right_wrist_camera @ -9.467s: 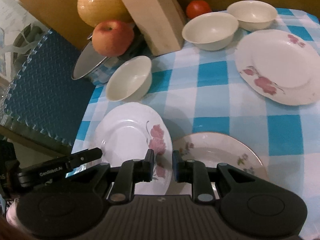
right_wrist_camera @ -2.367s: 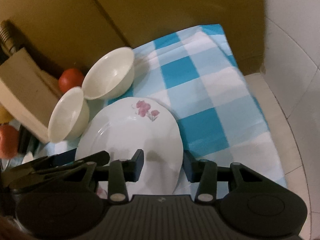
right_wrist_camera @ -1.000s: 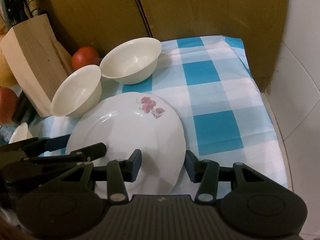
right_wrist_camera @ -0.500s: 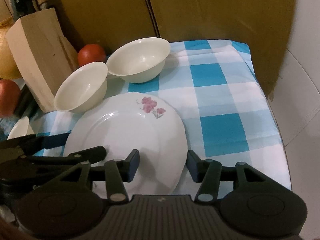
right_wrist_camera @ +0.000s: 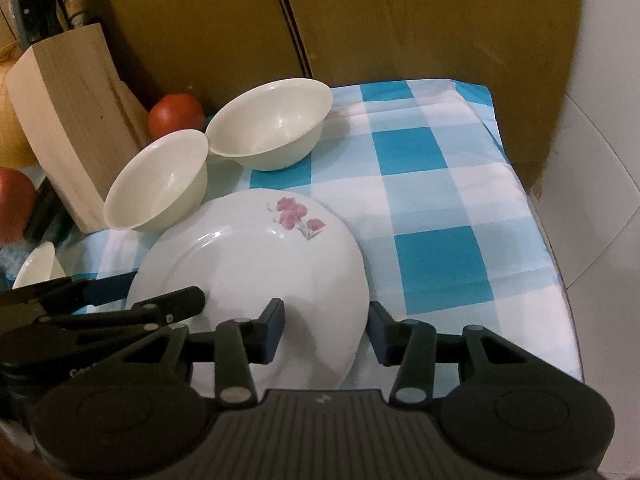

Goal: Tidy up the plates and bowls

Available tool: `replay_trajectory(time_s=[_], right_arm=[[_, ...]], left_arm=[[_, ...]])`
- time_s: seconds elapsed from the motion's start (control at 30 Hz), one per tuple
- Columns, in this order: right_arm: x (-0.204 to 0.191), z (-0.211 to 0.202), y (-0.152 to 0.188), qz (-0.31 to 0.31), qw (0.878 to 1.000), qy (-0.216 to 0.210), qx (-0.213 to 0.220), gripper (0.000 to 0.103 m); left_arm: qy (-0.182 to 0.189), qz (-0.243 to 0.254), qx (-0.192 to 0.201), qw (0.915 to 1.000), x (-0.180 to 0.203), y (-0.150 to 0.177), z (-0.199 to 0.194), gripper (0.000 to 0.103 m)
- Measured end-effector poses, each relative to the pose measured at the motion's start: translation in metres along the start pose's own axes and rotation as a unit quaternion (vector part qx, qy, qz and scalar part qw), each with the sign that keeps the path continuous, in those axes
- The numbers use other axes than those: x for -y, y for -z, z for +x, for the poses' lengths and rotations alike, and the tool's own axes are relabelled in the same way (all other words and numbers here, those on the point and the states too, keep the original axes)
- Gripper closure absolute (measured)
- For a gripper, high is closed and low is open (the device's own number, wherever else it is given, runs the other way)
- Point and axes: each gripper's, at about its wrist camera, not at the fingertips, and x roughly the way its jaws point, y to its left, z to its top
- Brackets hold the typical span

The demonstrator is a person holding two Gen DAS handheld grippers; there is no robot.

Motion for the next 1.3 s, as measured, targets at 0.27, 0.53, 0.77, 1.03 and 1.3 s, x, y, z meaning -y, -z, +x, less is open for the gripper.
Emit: replay_trajectory(time_s=[0.27, 0.53, 0.77, 1.03, 1.3], right_arm=[[-0.001, 0.001, 0.000, 0.004, 1.000, -0.008, -0.003, 0.066], [0.003, 0.001, -0.001, 0.015, 1.000, -0.017, -0.006, 0.066], [0.004, 0.000, -0.002, 0.023, 0.999, -0.026, -0.010, 0.066], [0.007, -0.001, -0.003, 0.037, 0.999, -0.036, -0.013, 0.069], [0.008, 0.000, -0.003, 0.040, 0.998, -0.036, -0.019, 0.072]], left_arm=[[-0.003, -0.010, -0.002, 0.9999, -0.005, 0.000, -0.004, 0.034], [-0.005, -0.012, 0.000, 0.9999, -0.006, 0.000, -0.009, 0.034], [-0.007, -0.013, 0.003, 0.9999, -0.008, -0.003, -0.014, 0.034], [-0.002, -0.029, -0.007, 0.9996, -0.013, -0.002, -0.013, 0.035], [-0.005, -0.027, 0.003, 0.9996, -0.013, -0.006, -0.019, 0.035]])
